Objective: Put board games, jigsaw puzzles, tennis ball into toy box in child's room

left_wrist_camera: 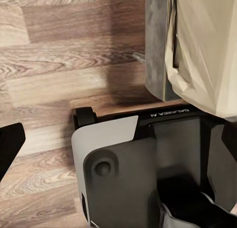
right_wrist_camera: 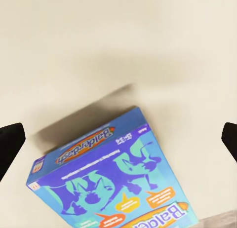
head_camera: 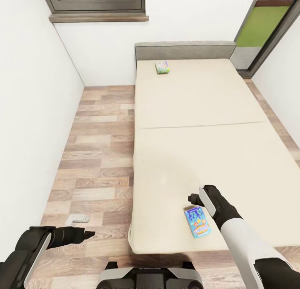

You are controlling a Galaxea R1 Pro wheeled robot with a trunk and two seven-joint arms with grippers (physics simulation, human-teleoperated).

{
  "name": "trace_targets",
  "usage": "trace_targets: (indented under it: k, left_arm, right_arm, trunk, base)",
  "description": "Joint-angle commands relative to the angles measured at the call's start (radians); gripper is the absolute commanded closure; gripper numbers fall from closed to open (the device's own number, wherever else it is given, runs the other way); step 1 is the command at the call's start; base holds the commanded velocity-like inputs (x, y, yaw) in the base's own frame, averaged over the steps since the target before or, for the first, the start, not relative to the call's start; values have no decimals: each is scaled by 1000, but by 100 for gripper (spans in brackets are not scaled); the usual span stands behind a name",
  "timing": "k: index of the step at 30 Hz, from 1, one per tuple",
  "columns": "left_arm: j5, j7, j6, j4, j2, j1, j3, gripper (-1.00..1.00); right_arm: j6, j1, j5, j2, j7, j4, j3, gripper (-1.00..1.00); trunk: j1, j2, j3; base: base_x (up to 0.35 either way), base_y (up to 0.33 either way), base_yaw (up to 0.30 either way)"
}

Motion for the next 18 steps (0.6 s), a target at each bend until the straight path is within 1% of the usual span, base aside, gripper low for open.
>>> trace_targets:
  k: [1, 18]
  left_arm:
    - [1, -3, 6, -1, 0, 0, 1, -100]
    - [-1, -3, 6, -1, 0, 0, 1, -100]
  right_arm:
    - [3, 0, -11, -1, -9, -1, 7, -100]
    - [4, 0, -11, -2, -9, -2, 7, -100]
  trunk:
    - [0, -1, -2]
    - [0, -1, -30]
  base:
    - [0, 0, 0]
    - [0, 0, 0]
